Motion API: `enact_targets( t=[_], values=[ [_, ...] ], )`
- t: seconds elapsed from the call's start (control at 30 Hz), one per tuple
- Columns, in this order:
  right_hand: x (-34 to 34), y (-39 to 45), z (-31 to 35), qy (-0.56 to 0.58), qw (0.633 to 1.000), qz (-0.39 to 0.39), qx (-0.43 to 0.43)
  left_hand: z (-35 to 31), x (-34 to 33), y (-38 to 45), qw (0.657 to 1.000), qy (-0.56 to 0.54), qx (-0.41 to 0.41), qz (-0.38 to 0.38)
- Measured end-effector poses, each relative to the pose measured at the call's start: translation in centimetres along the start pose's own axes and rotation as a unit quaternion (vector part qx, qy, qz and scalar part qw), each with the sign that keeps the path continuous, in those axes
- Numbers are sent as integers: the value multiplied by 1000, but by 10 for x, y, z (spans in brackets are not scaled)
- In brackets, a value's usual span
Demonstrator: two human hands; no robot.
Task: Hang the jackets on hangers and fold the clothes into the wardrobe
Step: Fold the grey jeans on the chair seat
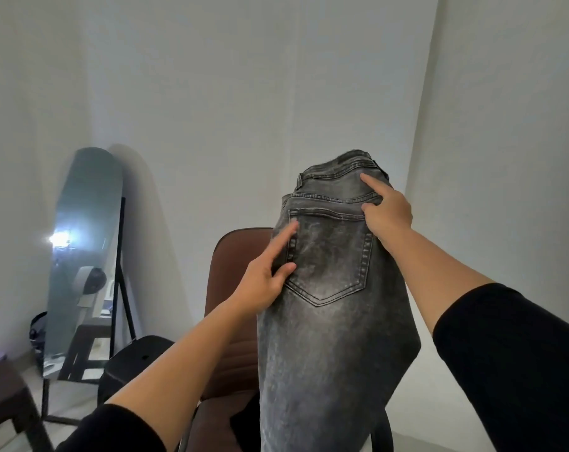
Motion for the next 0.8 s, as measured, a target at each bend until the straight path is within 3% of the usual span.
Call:
enact_targets(
  t=[0.1, 0.23, 0.37, 0.53, 0.67, 0.8],
  values=[
    [1, 4, -1, -8, 1000, 12, 10, -2, -4, 8, 999, 5, 21, 40],
    [4, 1, -1, 145, 976, 159, -1, -7, 6, 24, 995, -42, 62, -72],
    [-2, -17, -28, 180, 947, 262, -39, -25, 26, 62, 981, -83, 50, -166],
    [-21, -49, -70, 175, 877, 424, -145, -26, 50, 103, 970, -102, 45, -218],
    [-41, -73, -99, 220, 828, 485, -176, -13, 66, 113, 962, -98, 61, -249],
    [-54, -89, -105, 310, 775, 508, -211, 4, 76, 106, 966, -17, 71, -246]
  ],
)
Point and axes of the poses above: each hand's wrist, its own y-axis towards the middle knuckle, its own x-axis out of the back of the hand, z = x × y, the point moved 4 cm from there along y, towards the middle knuckle, and after that the axes turned 15 degrees about -x, right-handed, at the moved point
